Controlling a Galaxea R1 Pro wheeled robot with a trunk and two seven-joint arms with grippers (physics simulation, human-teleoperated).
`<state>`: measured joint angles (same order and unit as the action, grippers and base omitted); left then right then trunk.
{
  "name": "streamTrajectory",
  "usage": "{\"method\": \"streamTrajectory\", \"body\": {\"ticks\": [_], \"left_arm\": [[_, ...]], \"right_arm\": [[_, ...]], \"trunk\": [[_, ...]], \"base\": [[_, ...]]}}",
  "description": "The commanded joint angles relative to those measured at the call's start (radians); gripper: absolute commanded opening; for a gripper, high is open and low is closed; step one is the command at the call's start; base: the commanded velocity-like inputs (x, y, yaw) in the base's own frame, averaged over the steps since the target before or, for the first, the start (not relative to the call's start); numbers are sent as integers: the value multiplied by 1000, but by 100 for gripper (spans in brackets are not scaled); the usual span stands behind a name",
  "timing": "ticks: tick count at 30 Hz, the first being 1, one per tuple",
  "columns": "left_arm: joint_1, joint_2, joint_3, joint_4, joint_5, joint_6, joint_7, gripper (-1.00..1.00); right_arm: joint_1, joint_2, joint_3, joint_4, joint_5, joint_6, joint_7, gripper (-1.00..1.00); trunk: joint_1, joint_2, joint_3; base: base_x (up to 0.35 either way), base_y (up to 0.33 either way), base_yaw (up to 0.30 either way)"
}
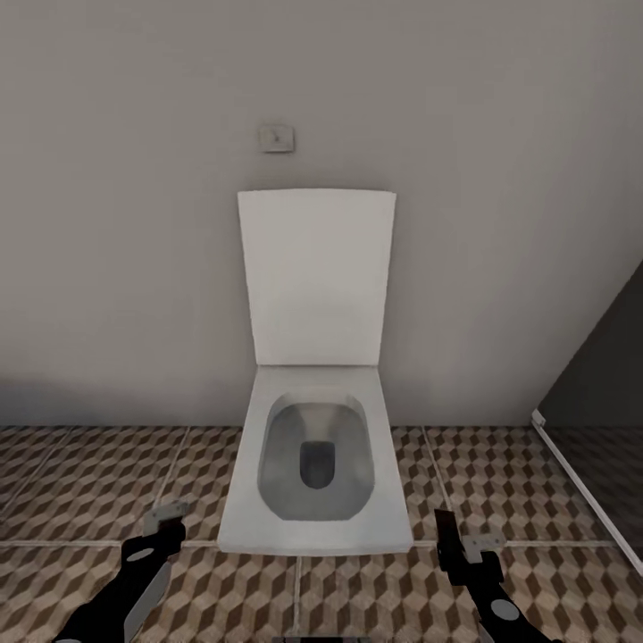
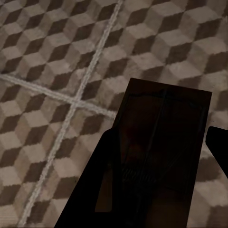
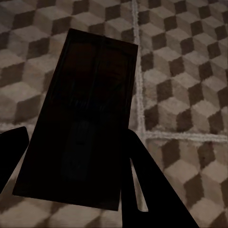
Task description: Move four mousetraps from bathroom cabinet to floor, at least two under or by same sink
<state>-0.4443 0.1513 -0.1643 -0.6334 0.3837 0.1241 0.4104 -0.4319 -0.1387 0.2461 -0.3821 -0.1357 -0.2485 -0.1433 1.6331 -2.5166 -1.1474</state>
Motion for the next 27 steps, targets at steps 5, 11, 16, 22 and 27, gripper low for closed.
{"method": "streamTrajectory", "body": {"ticks": [5, 11, 16, 22, 27], "left_arm": [[-1, 1, -8, -2, 5, 5, 10, -100], [-4, 3, -7, -3, 6, 6, 7, -100], [-9, 2, -6, -3, 8, 22, 3, -100], [-10, 1, -6, -3, 9, 31, 0, -100], [-10, 1, -6, -3, 8, 31, 1, -100]], "right_arm": [[-1, -1, 9, 0, -12, -2, -5, -100], [-3, -3, 9, 0, -12, -1, -3, -100], [-9, -4, 9, 0, -13, -1, -2, -100], [-10, -4, 9, 1, -14, -2, -1, -100], [-10, -4, 9, 2, -13, -4, 4, -100]], "trunk": [[2, -2, -20], [5, -3, -44], [6, -3, -51], [6, -3, -51], [6, -4, -55]], "base": [[0, 0, 0], [0, 0, 0], [0, 0, 0], [0, 0, 0], [0, 0, 0]]}}
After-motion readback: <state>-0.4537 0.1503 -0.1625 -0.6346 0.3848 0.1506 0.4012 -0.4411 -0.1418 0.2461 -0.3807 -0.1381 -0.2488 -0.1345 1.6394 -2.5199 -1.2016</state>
